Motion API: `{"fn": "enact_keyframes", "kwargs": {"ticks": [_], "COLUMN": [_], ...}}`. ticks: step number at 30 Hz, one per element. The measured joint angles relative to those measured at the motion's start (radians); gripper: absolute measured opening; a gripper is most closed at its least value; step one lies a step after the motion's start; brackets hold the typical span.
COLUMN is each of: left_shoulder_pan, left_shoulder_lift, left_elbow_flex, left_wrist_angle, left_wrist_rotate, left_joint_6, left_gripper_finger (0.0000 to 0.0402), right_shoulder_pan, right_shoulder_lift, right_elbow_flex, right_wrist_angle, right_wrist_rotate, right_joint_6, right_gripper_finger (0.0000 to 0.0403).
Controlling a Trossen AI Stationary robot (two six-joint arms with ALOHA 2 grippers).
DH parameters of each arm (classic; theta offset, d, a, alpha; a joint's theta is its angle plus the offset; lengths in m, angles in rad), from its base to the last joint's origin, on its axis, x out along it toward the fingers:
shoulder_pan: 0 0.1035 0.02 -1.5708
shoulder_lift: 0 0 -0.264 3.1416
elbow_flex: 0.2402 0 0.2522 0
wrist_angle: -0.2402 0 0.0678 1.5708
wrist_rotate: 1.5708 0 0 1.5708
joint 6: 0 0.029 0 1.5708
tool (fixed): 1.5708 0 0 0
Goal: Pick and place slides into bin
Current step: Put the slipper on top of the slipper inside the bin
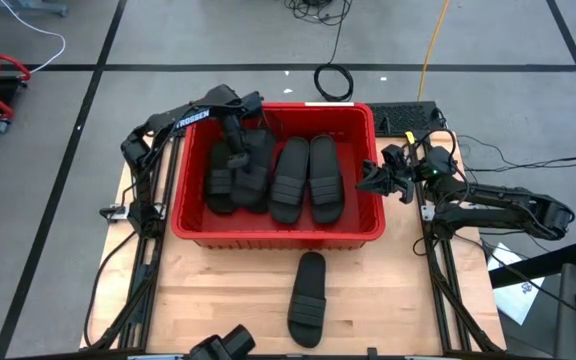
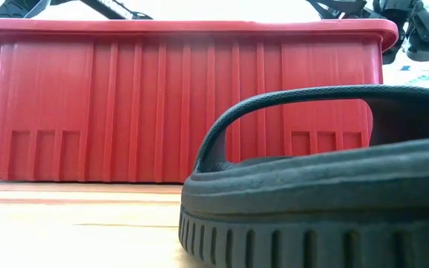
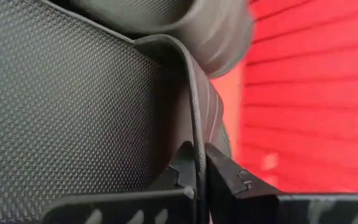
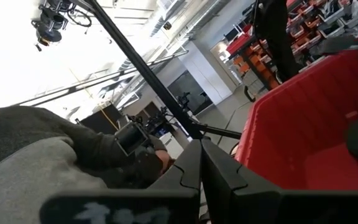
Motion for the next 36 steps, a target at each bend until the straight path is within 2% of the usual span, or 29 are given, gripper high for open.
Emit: {"fn": "enact_keyframes", "kwargs": {"ticks": [3,7,19,32,36], "left_shoulder_pan": [0.004,-0.007,-0.028,-0.044,-0.044], "left_shoulder_lift": [0.000,0.000,-0.001,-0.001,-0.001], "left_elbow_flex": [0.007,0.007,-0.004,-0.004,-0.004], "left_wrist_angle": [-0.003,-0.003,0.111,0.109,0.109], "left_wrist_rotate": [0.082,0.023,-0.006,-0.013,-0.052], "left_joint_6": [-0.055,-0.112,-0.380,-0.341,-0.358], "left_gripper_finger": [0.0006,0.0004,0.0007,0.0011,0.0014], "right_shoulder_pan": [0.000,0.000,0.000,-0.027,-0.032], "right_shoulder_lift": [0.000,0.000,0.000,0.000,0.000], "right_elbow_flex": [0.000,0.000,0.000,0.000,0.000], "right_wrist_angle": [0.000,0.000,-0.001,-0.002,-0.001], "right_wrist_rotate": [0.002,0.003,-0.003,-0.030,-0.030], "right_joint_6": [-0.011,-0.017,-0.020,-0.012,-0.006], "right_gripper_finger": [0.0000,0.0000,0.0000,0.0000,0.0000]}}
